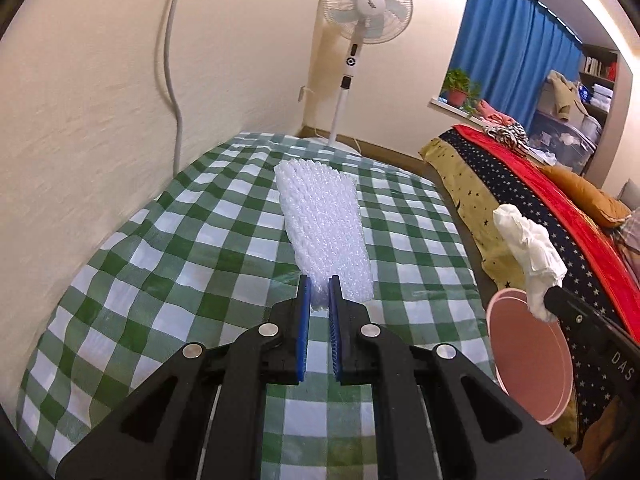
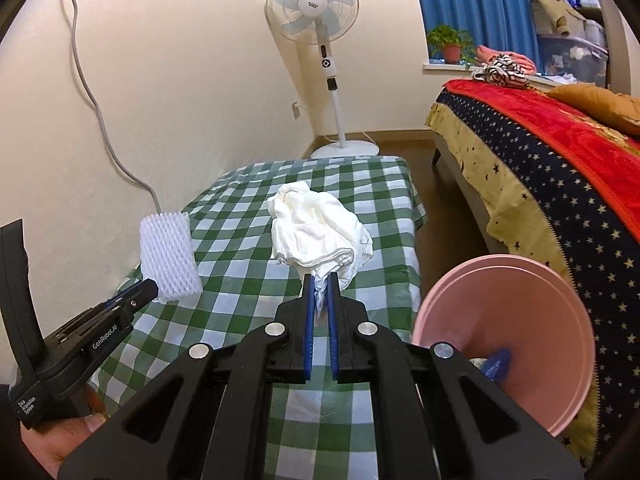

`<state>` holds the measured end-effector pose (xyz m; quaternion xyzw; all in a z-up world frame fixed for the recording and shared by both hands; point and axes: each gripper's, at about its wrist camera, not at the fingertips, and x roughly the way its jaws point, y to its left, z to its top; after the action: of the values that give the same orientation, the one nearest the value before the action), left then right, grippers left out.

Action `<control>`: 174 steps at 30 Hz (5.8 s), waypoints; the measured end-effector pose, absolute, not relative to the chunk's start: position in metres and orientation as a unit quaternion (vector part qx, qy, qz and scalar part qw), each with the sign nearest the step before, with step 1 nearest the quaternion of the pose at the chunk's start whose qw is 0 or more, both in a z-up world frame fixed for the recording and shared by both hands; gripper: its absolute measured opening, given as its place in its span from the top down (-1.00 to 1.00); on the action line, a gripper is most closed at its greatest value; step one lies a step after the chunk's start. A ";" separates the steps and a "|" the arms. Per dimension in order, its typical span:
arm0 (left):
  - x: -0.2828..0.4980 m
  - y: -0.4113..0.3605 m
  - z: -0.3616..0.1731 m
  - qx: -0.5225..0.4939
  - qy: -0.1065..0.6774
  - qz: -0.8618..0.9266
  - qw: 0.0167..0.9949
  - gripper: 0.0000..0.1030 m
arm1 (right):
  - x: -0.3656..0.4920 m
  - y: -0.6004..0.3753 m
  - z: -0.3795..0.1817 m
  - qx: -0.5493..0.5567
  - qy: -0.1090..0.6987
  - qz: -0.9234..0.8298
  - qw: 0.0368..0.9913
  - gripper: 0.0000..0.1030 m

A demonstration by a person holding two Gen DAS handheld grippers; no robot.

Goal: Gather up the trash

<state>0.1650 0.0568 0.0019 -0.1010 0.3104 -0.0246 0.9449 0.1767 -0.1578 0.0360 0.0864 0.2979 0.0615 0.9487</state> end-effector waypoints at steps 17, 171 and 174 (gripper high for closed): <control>0.142 0.019 0.016 -0.085 0.298 -0.070 0.948 0.83 | 0.141 -0.206 0.057 0.103 0.280 0.002 0.954 0.88; 0.043 0.020 -0.003 -0.033 0.259 -0.020 0.965 -0.85 | 0.072 -0.166 0.023 0.010 0.306 -0.053 0.950 -0.90; 0.043 0.020 -0.003 -0.033 0.259 -0.020 0.965 -0.85 | 0.072 -0.166 0.023 0.010 0.306 -0.053 0.950 -0.90</control>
<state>0.0425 0.0196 -0.0027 -0.0333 0.2590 -0.0198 0.9651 0.0723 -0.1663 0.0234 0.0104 0.3063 -0.0528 0.9504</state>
